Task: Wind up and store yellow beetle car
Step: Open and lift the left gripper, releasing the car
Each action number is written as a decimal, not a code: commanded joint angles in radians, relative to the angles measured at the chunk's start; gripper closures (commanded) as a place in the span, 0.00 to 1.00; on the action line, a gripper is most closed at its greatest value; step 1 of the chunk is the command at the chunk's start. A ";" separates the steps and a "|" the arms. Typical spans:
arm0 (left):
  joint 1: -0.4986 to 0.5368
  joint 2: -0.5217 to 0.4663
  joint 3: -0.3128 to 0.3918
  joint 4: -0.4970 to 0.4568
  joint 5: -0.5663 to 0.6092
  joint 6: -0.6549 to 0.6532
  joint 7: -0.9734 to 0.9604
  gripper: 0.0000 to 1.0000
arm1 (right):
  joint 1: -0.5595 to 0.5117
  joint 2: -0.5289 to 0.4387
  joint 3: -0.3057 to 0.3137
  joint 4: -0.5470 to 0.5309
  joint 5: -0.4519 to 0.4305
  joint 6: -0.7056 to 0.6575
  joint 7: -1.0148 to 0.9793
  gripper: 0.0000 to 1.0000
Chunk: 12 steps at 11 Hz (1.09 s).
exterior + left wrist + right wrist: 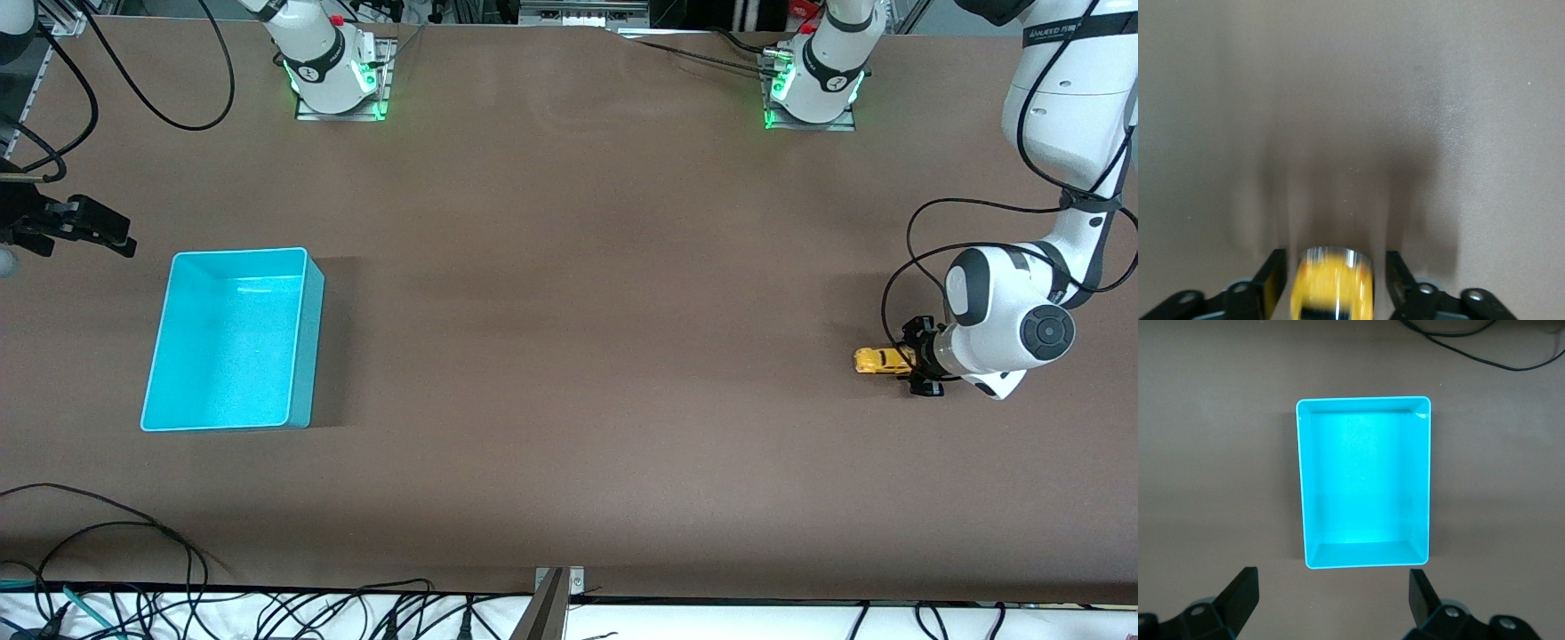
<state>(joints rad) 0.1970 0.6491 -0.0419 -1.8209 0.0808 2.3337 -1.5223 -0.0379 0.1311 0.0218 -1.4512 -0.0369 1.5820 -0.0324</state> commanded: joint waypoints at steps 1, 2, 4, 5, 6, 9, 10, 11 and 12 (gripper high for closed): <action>0.004 0.004 -0.004 0.031 0.027 -0.004 0.001 0.04 | -0.004 -0.004 0.006 0.012 -0.006 -0.016 0.012 0.00; 0.005 0.001 -0.004 0.032 0.027 -0.004 0.001 0.04 | -0.004 -0.004 0.006 0.012 -0.006 -0.016 0.012 0.00; 0.004 -0.022 -0.006 0.031 0.027 -0.005 0.002 0.04 | -0.004 -0.004 0.006 0.012 -0.006 -0.016 0.012 0.00; 0.002 -0.046 -0.009 0.031 0.025 -0.010 0.004 0.04 | -0.004 -0.002 0.006 0.012 -0.006 -0.016 0.012 0.00; 0.002 -0.072 -0.010 0.032 0.024 -0.029 0.008 0.04 | -0.004 -0.004 0.006 0.012 -0.006 -0.016 0.012 0.00; 0.001 -0.150 -0.021 0.035 0.024 -0.089 0.063 0.08 | -0.004 -0.004 0.006 0.012 -0.006 -0.016 0.012 0.00; 0.002 -0.172 -0.024 0.055 0.014 -0.129 0.100 0.08 | -0.004 -0.004 0.006 0.012 -0.006 -0.016 0.012 0.00; 0.004 -0.177 -0.026 0.087 0.010 -0.181 0.135 0.07 | -0.004 -0.004 0.006 0.012 -0.006 -0.016 0.012 0.00; 0.001 -0.180 -0.026 0.115 0.010 -0.218 0.158 0.07 | -0.004 -0.004 0.006 0.012 -0.006 -0.016 0.012 0.00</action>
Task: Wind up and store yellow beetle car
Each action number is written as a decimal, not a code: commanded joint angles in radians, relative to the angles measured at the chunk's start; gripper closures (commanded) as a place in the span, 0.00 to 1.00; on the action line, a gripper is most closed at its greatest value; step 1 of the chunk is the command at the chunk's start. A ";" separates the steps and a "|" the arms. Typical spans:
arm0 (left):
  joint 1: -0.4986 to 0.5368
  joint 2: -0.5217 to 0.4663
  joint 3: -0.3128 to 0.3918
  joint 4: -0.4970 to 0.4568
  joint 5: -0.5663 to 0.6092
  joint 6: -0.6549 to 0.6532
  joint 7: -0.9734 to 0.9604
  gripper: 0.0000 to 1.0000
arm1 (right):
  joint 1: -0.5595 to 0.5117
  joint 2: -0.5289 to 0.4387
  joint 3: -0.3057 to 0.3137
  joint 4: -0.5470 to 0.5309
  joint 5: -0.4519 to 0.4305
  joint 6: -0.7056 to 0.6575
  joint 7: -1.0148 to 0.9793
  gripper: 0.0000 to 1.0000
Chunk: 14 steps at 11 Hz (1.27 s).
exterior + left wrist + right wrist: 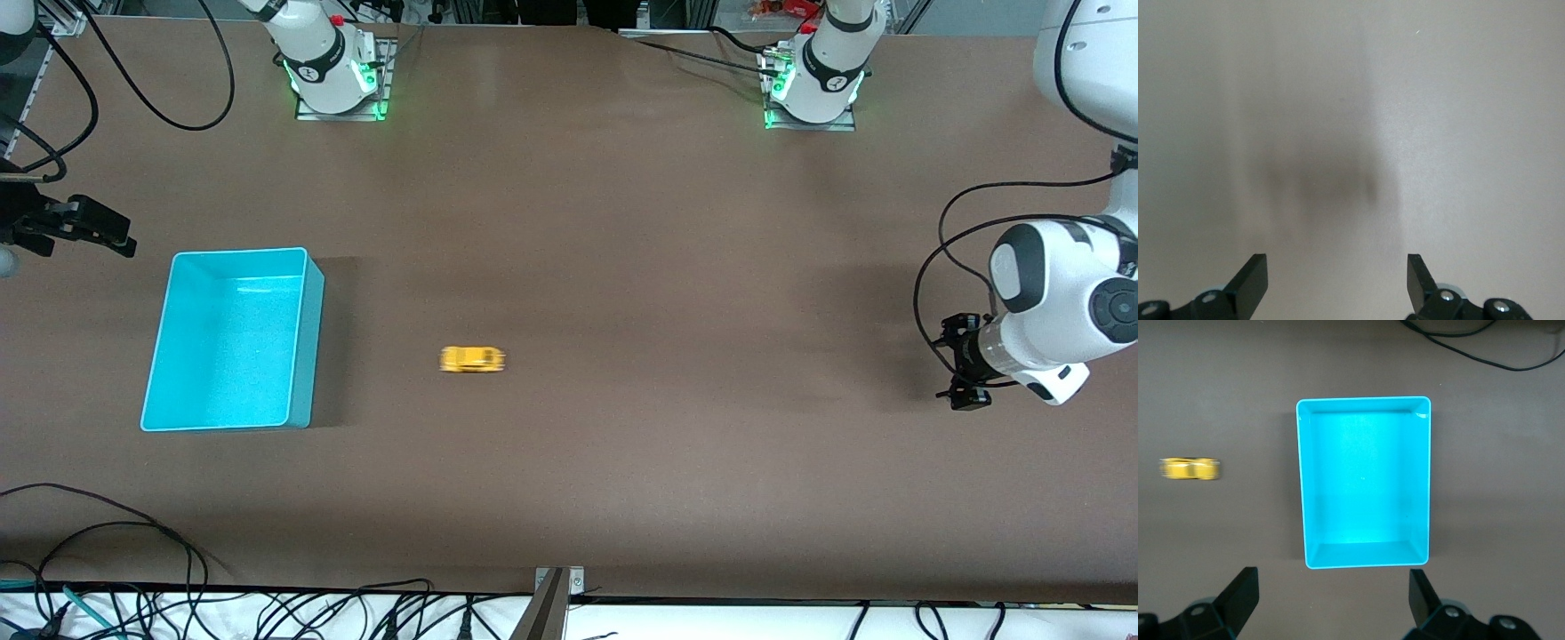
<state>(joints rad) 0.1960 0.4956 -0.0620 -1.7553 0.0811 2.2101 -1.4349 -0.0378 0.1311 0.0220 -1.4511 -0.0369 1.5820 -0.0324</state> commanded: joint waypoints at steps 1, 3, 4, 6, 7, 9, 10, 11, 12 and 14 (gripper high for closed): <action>-0.003 -0.028 -0.005 0.065 0.009 -0.113 0.100 0.07 | -0.004 -0.004 0.006 0.012 -0.006 -0.016 0.012 0.00; 0.000 -0.040 -0.027 0.104 0.009 -0.186 0.225 0.06 | -0.004 -0.004 0.006 0.012 -0.006 -0.016 0.012 0.00; 0.000 -0.043 -0.028 0.123 0.008 -0.214 0.281 0.02 | -0.004 -0.002 0.006 0.012 -0.006 -0.016 0.012 0.00; -0.004 -0.048 -0.035 0.181 0.008 -0.285 0.396 0.00 | -0.004 -0.004 0.006 0.012 -0.006 -0.016 0.012 0.00; 0.003 -0.052 -0.056 0.209 0.008 -0.323 0.469 0.00 | -0.004 -0.002 0.006 0.012 -0.006 -0.016 0.012 0.00; 0.005 -0.077 -0.067 0.249 0.008 -0.407 0.656 0.00 | -0.004 -0.004 0.006 0.012 -0.006 -0.016 0.012 0.00; 0.002 -0.104 -0.074 0.255 0.009 -0.449 0.770 0.00 | -0.004 -0.004 0.006 0.012 -0.006 -0.016 0.012 0.00; 0.002 -0.136 -0.078 0.255 0.009 -0.467 0.885 0.00 | -0.004 -0.004 0.006 0.012 -0.008 -0.017 0.012 0.00; 0.003 -0.156 -0.079 0.255 0.008 -0.486 0.994 0.00 | -0.004 -0.004 0.006 0.011 -0.009 -0.017 0.012 0.00; 0.008 -0.202 -0.079 0.258 -0.047 -0.510 1.152 0.00 | -0.004 -0.002 0.006 0.012 -0.006 -0.017 0.012 0.00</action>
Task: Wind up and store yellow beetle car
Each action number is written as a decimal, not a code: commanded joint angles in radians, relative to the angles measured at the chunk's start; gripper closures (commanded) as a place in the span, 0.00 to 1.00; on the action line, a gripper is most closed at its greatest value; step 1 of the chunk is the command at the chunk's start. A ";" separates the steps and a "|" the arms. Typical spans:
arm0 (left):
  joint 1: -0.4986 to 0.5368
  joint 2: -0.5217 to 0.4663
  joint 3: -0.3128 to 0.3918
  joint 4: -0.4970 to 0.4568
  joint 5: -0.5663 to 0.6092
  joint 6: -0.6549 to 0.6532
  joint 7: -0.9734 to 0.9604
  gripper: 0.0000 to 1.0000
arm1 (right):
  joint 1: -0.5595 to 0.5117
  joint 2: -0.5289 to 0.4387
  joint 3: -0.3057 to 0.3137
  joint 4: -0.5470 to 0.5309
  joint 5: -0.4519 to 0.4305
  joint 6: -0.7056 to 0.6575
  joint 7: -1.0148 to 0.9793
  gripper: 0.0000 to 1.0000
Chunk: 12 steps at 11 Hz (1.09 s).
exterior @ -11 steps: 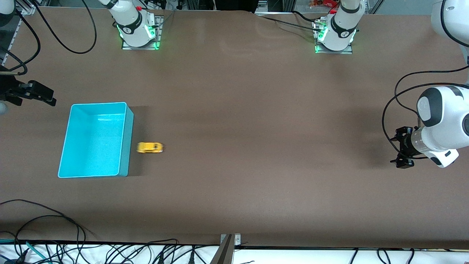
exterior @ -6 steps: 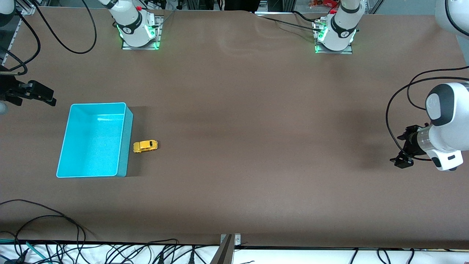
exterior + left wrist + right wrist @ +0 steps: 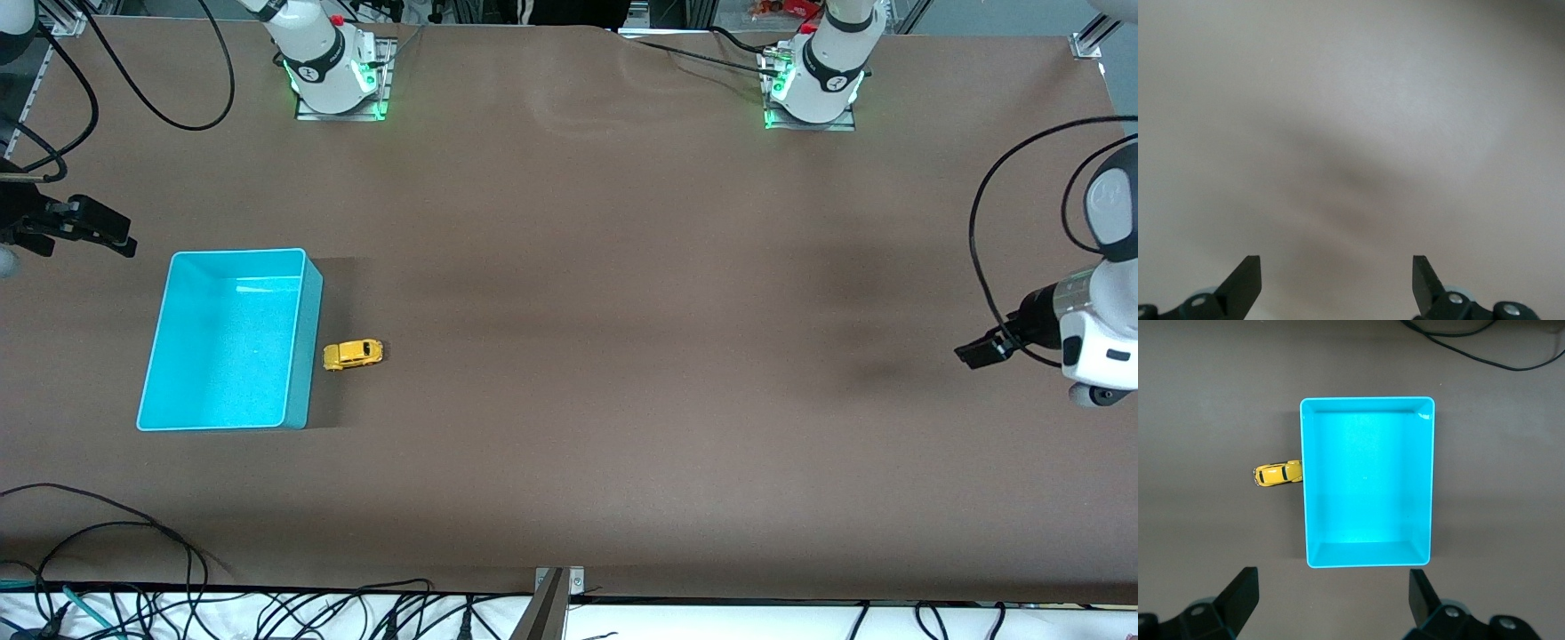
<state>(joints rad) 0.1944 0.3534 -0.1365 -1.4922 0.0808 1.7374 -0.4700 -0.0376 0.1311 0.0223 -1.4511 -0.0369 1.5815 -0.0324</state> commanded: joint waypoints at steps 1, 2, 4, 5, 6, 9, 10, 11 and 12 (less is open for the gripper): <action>0.010 -0.082 -0.002 0.003 -0.073 -0.048 0.242 0.00 | -0.004 -0.002 0.005 0.012 -0.005 -0.017 0.012 0.00; 0.011 -0.096 -0.002 0.024 -0.078 -0.083 0.278 0.00 | -0.004 0.002 0.005 0.011 -0.003 -0.017 0.012 0.00; 0.010 -0.131 -0.003 0.040 -0.078 -0.114 0.409 0.00 | 0.013 0.015 0.013 0.000 -0.011 -0.018 0.002 0.00; 0.010 -0.152 -0.003 0.037 -0.081 -0.149 0.469 0.00 | 0.013 0.022 0.013 -0.002 -0.009 -0.018 -0.016 0.00; 0.010 -0.163 -0.003 0.030 -0.084 -0.165 0.485 0.00 | 0.015 0.060 0.013 0.008 -0.003 -0.009 -0.038 0.00; 0.010 -0.154 0.000 0.035 -0.085 -0.164 0.496 0.00 | 0.041 0.223 0.018 0.066 0.000 0.096 -0.043 0.00; 0.008 -0.152 0.000 0.040 -0.081 -0.164 0.537 0.00 | 0.067 0.278 0.016 0.099 -0.001 0.106 -0.043 0.00; 0.013 -0.151 0.003 0.041 -0.079 -0.164 0.566 0.00 | 0.074 0.330 0.018 0.136 -0.001 0.129 -0.043 0.00; 0.016 -0.149 0.005 0.044 -0.079 -0.164 0.612 0.00 | 0.093 0.390 0.018 0.182 -0.001 0.161 -0.046 0.00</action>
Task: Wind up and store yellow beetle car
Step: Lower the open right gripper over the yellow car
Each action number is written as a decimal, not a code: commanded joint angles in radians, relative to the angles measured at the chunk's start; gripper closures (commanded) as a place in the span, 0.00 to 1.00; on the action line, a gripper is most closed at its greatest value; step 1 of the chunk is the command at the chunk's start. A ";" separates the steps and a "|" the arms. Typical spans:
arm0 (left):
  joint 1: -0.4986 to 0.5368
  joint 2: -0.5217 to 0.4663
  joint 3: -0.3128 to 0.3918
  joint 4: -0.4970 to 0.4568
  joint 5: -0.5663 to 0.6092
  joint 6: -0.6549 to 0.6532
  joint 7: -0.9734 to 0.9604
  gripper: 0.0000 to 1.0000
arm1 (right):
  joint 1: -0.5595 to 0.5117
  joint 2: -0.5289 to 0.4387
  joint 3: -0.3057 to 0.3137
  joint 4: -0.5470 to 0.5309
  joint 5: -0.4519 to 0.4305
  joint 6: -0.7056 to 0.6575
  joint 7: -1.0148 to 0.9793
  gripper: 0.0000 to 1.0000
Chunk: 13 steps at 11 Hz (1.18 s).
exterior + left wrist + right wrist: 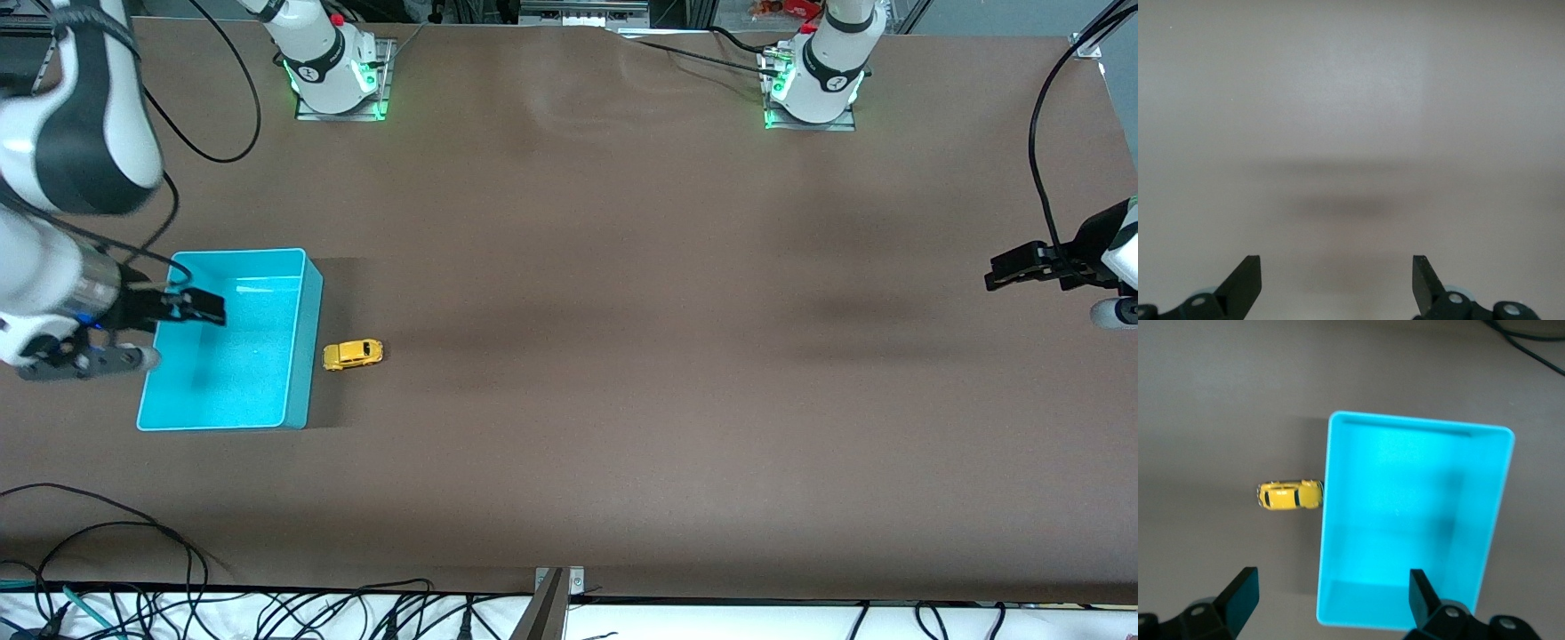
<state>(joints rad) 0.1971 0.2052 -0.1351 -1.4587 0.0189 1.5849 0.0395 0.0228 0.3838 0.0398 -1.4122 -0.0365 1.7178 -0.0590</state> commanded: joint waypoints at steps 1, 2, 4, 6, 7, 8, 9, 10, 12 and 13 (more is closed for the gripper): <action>0.015 -0.001 0.003 0.017 -0.013 -0.011 0.124 0.00 | 0.061 0.195 0.000 0.189 0.000 0.043 -0.016 0.00; 0.015 -0.003 0.002 0.023 -0.014 -0.011 0.122 0.00 | 0.095 0.231 -0.001 0.215 -0.002 0.066 -0.007 0.00; 0.016 -0.006 0.003 0.021 -0.024 -0.013 0.115 0.00 | 0.150 0.288 -0.008 0.216 -0.002 0.158 -0.013 0.00; 0.018 -0.006 0.005 0.021 -0.027 -0.014 0.117 0.00 | 0.215 0.316 -0.024 0.174 0.004 0.186 0.013 0.00; 0.018 -0.006 0.003 0.021 -0.027 -0.016 0.114 0.00 | 0.232 0.313 -0.020 0.132 0.032 0.218 -0.002 0.00; 0.018 -0.006 0.005 0.021 -0.025 -0.016 0.109 0.00 | 0.238 0.302 -0.002 0.087 0.035 0.224 -0.022 0.00; 0.019 -0.006 0.006 0.021 -0.024 -0.016 0.103 0.00 | 0.238 0.290 0.024 0.072 0.037 0.224 -0.138 0.00; 0.019 -0.007 0.008 0.021 -0.024 -0.016 0.103 0.00 | 0.218 0.276 0.050 0.044 0.038 0.226 -0.248 0.00; 0.030 -0.007 0.008 0.021 -0.025 -0.016 0.106 0.00 | 0.084 0.259 0.188 0.001 0.038 0.236 -0.434 0.00; 0.030 -0.006 0.008 0.021 -0.025 -0.016 0.106 0.00 | 0.031 0.259 0.233 -0.011 0.038 0.238 -0.537 0.00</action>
<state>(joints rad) 0.2149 0.2037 -0.1291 -1.4487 0.0182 1.5851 0.1271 0.1998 0.6903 0.1465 -1.3407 -0.0162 1.9312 -0.3776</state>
